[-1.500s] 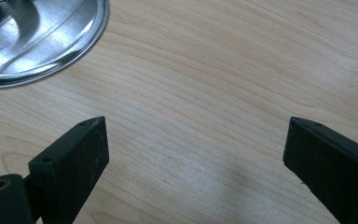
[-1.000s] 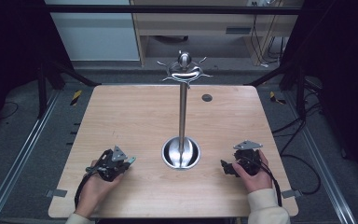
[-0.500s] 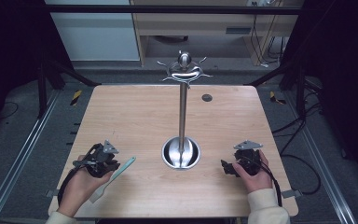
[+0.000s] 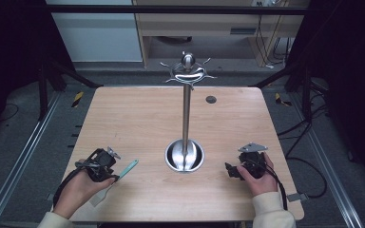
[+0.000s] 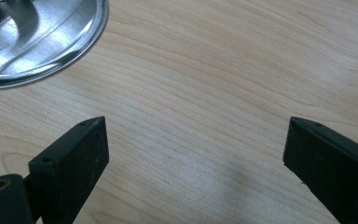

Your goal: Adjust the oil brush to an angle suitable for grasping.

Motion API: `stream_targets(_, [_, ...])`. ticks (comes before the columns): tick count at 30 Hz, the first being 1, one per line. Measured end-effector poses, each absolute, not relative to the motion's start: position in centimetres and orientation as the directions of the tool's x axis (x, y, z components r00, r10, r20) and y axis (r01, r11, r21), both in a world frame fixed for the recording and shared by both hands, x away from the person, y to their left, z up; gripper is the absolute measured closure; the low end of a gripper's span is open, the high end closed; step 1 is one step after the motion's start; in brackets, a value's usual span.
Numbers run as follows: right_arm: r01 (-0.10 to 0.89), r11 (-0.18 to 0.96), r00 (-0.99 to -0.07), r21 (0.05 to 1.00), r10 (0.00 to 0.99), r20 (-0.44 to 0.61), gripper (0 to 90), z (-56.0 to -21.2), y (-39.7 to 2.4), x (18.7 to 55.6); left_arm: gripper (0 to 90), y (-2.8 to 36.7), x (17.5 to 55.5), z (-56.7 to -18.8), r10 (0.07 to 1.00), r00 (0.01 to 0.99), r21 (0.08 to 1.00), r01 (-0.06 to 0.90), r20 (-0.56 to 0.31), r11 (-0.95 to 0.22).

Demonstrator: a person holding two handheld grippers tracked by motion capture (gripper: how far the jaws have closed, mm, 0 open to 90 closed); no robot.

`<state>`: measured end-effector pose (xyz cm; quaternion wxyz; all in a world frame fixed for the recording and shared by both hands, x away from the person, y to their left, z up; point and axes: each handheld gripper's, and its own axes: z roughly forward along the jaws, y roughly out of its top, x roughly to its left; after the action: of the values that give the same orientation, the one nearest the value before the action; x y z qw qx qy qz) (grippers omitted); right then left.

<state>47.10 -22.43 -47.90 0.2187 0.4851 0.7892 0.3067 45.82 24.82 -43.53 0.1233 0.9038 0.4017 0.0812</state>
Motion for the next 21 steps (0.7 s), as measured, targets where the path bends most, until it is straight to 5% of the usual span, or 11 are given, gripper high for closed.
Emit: stream_targets(21, [0.628,0.346,-0.437,0.697,0.898,-0.052,7.4,-47.9,-22.5,47.1,65.0,24.9,46.7,-45.4,0.729,0.684,0.195,0.713,0.015,-0.673])
